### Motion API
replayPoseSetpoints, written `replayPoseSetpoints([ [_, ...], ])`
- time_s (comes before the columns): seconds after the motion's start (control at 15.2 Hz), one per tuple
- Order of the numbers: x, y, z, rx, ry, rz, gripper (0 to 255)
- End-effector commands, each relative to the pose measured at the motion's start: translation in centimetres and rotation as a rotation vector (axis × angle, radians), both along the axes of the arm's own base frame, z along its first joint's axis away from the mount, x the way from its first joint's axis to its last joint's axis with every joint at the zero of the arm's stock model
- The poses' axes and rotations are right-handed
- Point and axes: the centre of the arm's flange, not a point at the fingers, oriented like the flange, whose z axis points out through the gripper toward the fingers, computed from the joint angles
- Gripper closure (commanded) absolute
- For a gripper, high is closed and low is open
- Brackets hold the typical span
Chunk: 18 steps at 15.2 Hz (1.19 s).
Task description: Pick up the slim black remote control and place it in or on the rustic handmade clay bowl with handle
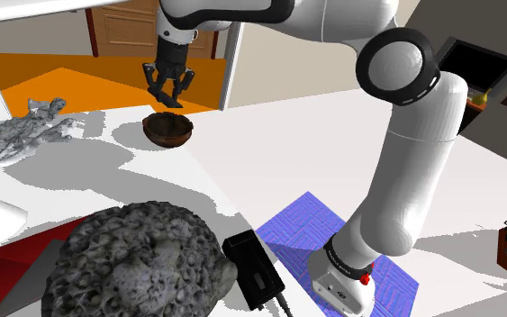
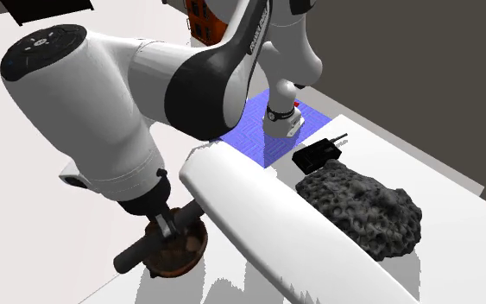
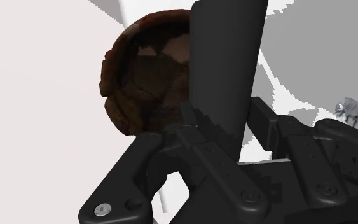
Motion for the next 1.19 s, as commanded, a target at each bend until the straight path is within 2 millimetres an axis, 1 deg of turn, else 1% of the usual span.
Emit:
replayPoseSetpoints([
  [0.0, 0.1, 0.5, -1.9, -0.006, 0.016, 0.013, 255],
  [0.53, 0.1, 0.5, -6.1, -0.006, 0.016, 0.013, 255],
  [1.06, 0.1, 0.5, -6.3, -0.006, 0.016, 0.013, 255],
  [1.12, 0.1, 0.5, -6.3, -0.006, 0.016, 0.013, 0],
])
